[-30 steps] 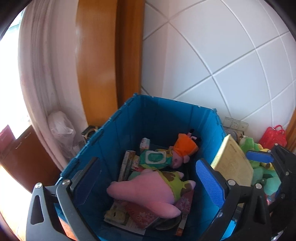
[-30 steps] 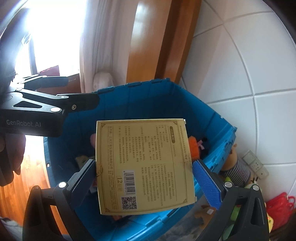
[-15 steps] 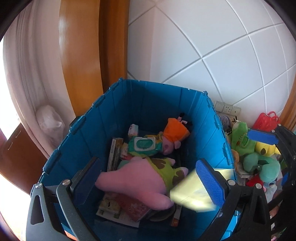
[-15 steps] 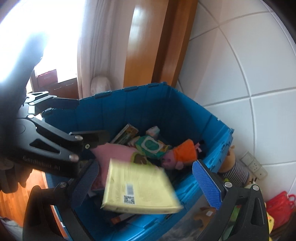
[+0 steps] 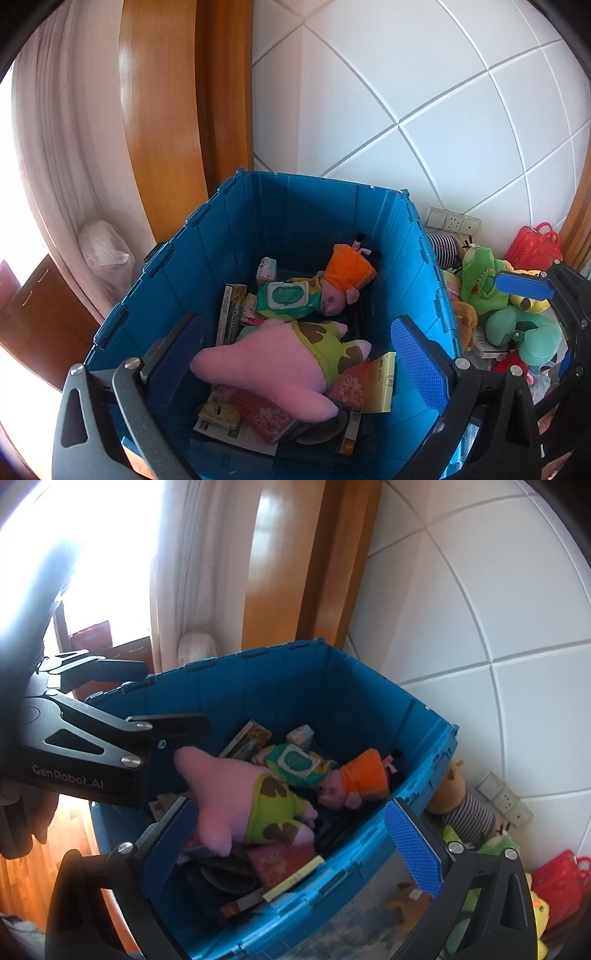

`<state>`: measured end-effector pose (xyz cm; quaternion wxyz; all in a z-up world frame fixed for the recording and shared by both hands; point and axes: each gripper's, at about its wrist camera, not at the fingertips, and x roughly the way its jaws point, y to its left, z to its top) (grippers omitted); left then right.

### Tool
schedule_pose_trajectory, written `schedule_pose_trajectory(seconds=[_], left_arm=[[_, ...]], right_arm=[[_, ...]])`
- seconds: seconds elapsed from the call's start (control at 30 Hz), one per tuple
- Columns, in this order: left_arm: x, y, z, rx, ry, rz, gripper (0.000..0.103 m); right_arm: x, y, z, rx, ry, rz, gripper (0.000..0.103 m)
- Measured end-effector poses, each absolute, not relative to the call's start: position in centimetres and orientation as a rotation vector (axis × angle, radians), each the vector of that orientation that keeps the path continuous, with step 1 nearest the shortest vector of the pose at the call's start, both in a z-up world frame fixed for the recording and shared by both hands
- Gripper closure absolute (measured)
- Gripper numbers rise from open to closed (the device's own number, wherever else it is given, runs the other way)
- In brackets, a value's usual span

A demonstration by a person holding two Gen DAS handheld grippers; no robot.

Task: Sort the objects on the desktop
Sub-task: 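Carry packet and card over the blue crate and open both grippers, then move the left gripper to the teal neck pillow and grasp it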

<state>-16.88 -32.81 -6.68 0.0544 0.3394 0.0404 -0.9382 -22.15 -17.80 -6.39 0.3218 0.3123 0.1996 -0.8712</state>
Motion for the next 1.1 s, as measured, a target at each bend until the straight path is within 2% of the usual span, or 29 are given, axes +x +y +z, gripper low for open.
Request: schedule_pose_trajectory(seconds=[0.27, 0.53, 0.8, 1.1], left_arm=[[-16.0, -25.9, -5.9, 1.024, 0.067, -2.878, 0.0], [-16.8, -12.9, -7.8, 1.145, 0.003, -2.972, 0.0], [-18.5, -0.2, -12.0, 1.315, -0.029, -3.053, 0.0], [-19.7, 10.3, -15.3, 1.4, -0.171, -3.113, 0.0]], right_arm=[[-20.2, -11.1, -6.3, 0.812, 0.474, -2.328, 0.0], [-18.5, 3.8, -7.3, 0.894, 0.408, -2.449, 0.0], [-17.4, 20.2, -13.2, 1.156, 0.31, -2.609, 0.0], [-17.8, 36.6, -20.1, 1.386, 0.199, -2.791, 0.0]])
